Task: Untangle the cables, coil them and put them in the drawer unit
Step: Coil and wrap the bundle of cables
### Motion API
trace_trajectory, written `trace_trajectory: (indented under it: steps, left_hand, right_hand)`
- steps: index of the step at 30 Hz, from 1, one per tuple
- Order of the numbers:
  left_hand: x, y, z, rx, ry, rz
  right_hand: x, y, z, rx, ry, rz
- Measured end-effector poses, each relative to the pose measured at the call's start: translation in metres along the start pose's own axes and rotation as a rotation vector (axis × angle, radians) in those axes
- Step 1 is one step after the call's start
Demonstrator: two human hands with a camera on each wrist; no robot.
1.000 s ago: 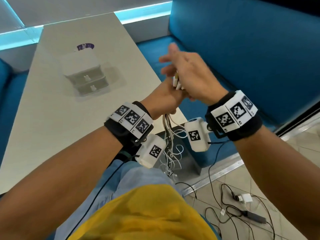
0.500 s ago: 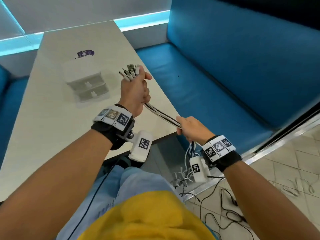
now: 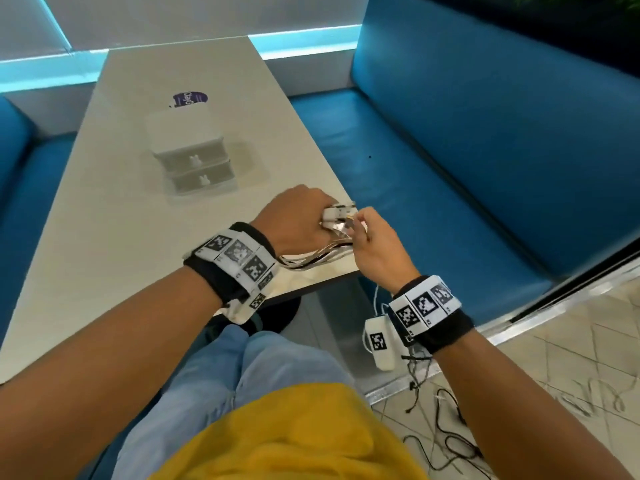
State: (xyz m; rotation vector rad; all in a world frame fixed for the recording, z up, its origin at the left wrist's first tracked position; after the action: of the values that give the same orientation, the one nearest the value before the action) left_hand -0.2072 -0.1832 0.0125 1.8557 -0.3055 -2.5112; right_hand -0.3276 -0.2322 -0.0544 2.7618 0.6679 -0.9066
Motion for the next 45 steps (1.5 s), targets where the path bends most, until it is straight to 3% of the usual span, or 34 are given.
trace_trajectory:
  steps: [5, 10, 14, 18, 20, 22, 25, 28, 31, 33, 36, 40, 42, 45]
  left_hand:
    - [-0.005, 0.003, 0.01, 0.019, -0.21, -0.084]
    - [-0.005, 0.003, 0.016, 0.04, -0.137, -0.125]
    - [-0.013, -0.002, 0.014, 0.038, -0.266, -0.191]
    - [-0.054, -0.006, -0.013, -0.118, -0.525, 0.033]
    - [-0.069, -0.009, -0.026, -0.196, -0.579, 0.152]
    - [-0.074, -0.01, -0.037, -0.264, -0.588, 0.188]
    - [-0.083, -0.013, -0.054, -0.319, -0.62, 0.274]
    - [-0.084, -0.014, -0.08, -0.404, -0.536, 0.308]
    - [-0.067, -0.019, -0.103, -0.501, -0.313, 0.175]
    - [-0.059, -0.026, -0.109, -0.545, -0.162, 0.156]
    - [-0.06, -0.027, -0.09, -0.463, -0.102, 0.267]
    - [-0.042, -0.014, -0.027, -0.117, -0.163, 0.113]
    - [-0.041, -0.01, -0.002, -0.005, -0.194, 0.143]
    - [-0.051, -0.005, 0.002, -0.058, -0.394, 0.305]
  right_hand:
    - [-0.012, 0.013, -0.016, -0.012, 0.243, -0.048]
    - [-0.021, 0.011, -0.036, 0.059, 0.447, -0.061]
    - [-0.021, 0.004, -0.046, 0.025, 0.551, -0.201]
    - [-0.025, 0.003, -0.032, -0.043, 0.542, -0.213]
    - [-0.015, 0.006, -0.002, 0.025, 0.459, -0.169]
    - [0.001, 0.003, 0.033, 0.097, 0.39, -0.178]
    - [0.011, -0.011, 0.079, 0.158, 0.118, -0.175]
    - [0.009, -0.022, 0.098, 0.179, 0.089, -0.181]
    - [0.004, -0.024, 0.083, 0.259, 0.331, -0.201]
    - [-0.005, -0.021, 0.069, 0.274, 0.374, -0.184]
    - [-0.014, -0.015, 0.047, 0.109, 0.079, -0.133]
    - [-0.01, -0.005, 0.019, 0.01, -0.145, -0.167]
    - [-0.007, 0.001, 0.01, -0.001, -0.18, -0.183]
    - [-0.012, 0.012, 0.009, 0.052, -0.173, -0.129]
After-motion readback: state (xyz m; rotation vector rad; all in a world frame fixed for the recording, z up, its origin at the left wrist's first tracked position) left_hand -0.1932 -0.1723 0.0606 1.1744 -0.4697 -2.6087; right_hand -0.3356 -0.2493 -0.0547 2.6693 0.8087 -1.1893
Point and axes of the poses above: each hand's wrist, its own y-axis towards the middle knuckle, its own x-axis out of the palm, z = x × y, the point moved 6 cm from there along y, towards the middle knuckle, and after that the axes turned 4 degrees about x, right-handed, at the moved point
